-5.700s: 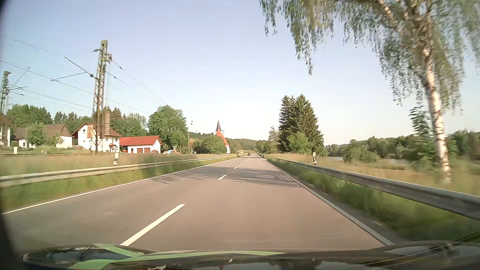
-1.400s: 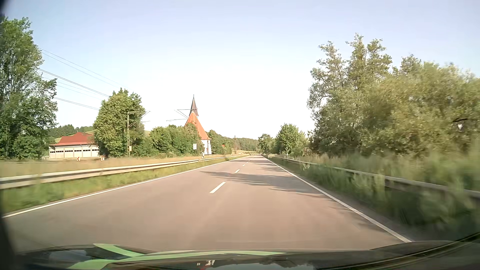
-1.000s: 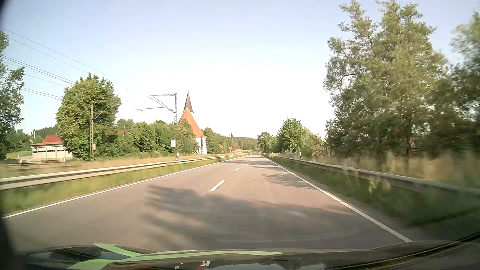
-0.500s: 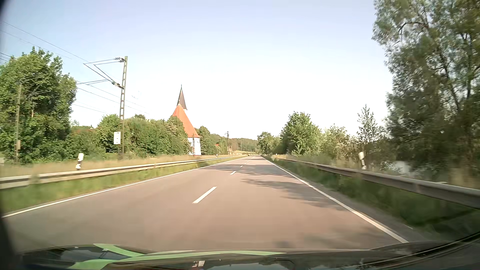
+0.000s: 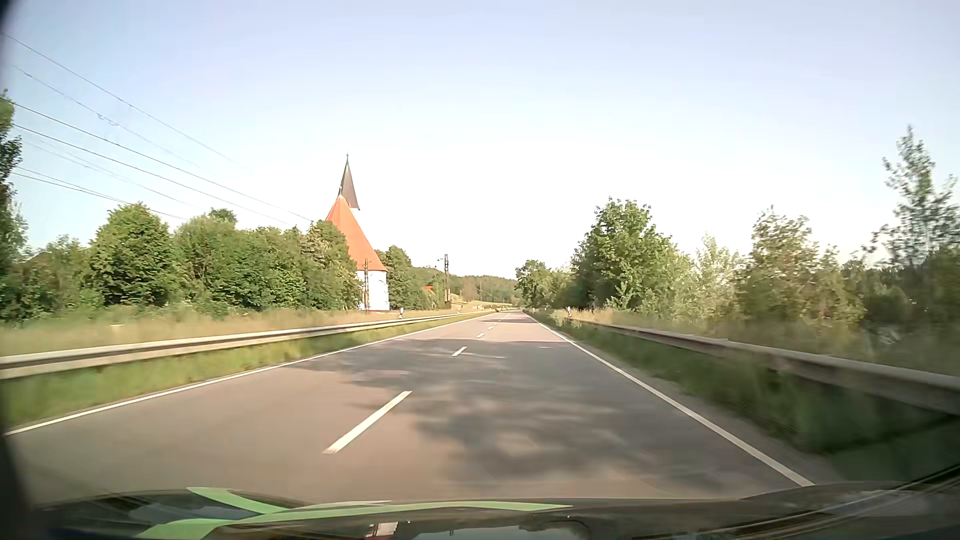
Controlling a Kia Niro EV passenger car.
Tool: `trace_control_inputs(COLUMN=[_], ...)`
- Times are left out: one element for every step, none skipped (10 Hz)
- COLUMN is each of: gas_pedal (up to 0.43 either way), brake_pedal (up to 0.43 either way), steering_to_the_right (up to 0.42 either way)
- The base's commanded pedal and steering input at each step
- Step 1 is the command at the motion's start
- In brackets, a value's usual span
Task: Follow the waypoints while adhering to traffic rules and regulations
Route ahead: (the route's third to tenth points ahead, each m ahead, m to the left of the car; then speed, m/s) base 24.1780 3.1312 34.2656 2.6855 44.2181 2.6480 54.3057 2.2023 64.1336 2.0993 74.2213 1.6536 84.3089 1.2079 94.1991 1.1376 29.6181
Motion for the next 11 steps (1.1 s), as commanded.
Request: trace_control_inputs(gas_pedal=[0.138,0.138,0.138,0.150,0.177,0.228,0.248,0.268,0.287,0.299,0.299], brake_pedal=[0.000,0.000,0.000,0.000,0.000,0.000,0.000,0.000,0.000,0.000,0.000], steering_to_the_right=[-0.003,-0.003,-0.003,-0.003,-0.003,-0.003,-0.003,-0.003,-0.003,-0.003,-0.003])
